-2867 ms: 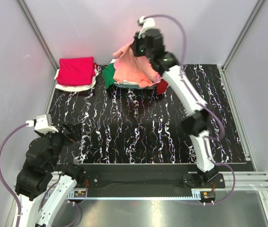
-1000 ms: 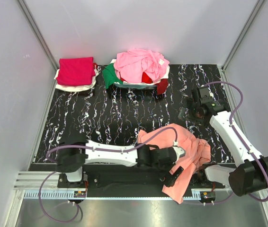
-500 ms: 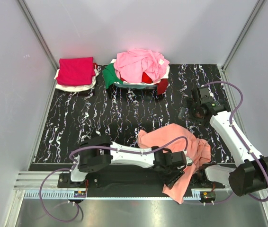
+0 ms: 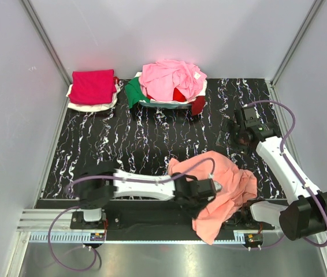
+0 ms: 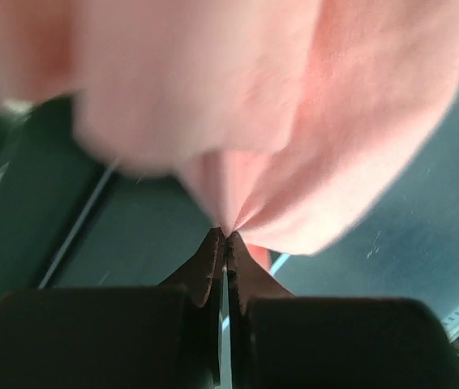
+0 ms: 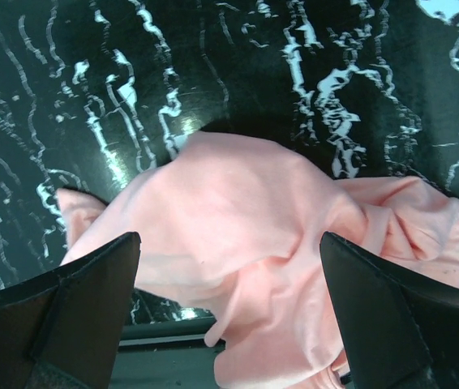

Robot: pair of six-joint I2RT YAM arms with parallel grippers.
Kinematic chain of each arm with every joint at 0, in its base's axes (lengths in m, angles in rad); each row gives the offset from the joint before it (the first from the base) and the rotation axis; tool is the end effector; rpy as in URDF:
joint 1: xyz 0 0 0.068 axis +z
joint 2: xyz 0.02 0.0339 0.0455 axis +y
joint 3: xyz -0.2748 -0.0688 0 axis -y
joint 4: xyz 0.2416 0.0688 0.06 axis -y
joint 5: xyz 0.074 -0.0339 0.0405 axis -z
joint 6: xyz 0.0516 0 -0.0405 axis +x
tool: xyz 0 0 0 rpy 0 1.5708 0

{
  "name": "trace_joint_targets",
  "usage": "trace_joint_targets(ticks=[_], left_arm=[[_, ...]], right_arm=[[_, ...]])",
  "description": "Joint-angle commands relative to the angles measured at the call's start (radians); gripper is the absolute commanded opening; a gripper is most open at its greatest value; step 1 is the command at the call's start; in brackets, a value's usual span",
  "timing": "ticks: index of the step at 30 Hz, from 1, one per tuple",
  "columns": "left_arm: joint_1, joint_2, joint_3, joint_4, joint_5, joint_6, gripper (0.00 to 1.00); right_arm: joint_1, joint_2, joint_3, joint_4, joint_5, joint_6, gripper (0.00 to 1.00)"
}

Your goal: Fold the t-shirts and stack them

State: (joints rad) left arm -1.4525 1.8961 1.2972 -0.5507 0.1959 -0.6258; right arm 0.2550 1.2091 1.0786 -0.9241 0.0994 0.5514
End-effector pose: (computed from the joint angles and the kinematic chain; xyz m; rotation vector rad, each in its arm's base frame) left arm 0.0363 -0.3906 0.1735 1.2684 2.7342 -0.7054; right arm 0.2258 0.0536 0.2896 0.4217 2.5909 0.1518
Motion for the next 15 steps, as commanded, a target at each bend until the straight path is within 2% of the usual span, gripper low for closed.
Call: trace_joint_targets(ticks=[1,4,5,6,8,9,10,13,14,15], left_arm=[[0.059,-0.285,-0.022,-0.103,-0.175,-0.035,0.00],[0.177,-0.524,-0.103,-0.222,-0.271,-0.063,0.00],[0.223,-0.582,-0.140,-0.254,-0.271,-0.072,0.00],[0.332,-0.688,-0.232,-0.259,-0.254,-0.083,0.00],[0.438,-0.773,-0.332,-0.258,-0.225,-0.086,0.01],[0.528,-0.828,-0.413,-0.255,-0.175,-0.080,0.08],[0.558,-0.847,-0.446,-0.250,-0.158,-0.077,0.37],[0.589,-0.871,-0.522,-0.238,-0.142,-0.092,0.80],[0.589,-0.870,-0.535,-0.230,-0.142,-0.100,0.87],[0.589,-0.874,-0.555,-0.227,-0.153,-0.116,0.88]], right_arm=[[-0.003,-0.039,0.024,0.045,-0.095,-0.022,1.00],[-0.003,-0.054,0.037,0.074,-0.231,-0.047,1.00],[-0.003,-0.054,0.037,0.096,-0.268,-0.050,1.00],[-0.002,-0.054,0.034,0.106,-0.373,-0.062,1.00],[0.032,-0.040,0.032,0.125,-0.456,-0.067,1.00],[0.065,-0.022,0.041,0.125,-0.477,-0.071,1.00],[0.151,-0.011,0.052,0.120,-0.462,-0.073,1.00],[0.285,0.050,0.089,0.111,-0.382,-0.059,1.00],[0.343,0.067,0.092,0.134,-0.376,-0.050,1.00],[0.360,0.101,0.095,0.154,-0.362,-0.024,1.00]])
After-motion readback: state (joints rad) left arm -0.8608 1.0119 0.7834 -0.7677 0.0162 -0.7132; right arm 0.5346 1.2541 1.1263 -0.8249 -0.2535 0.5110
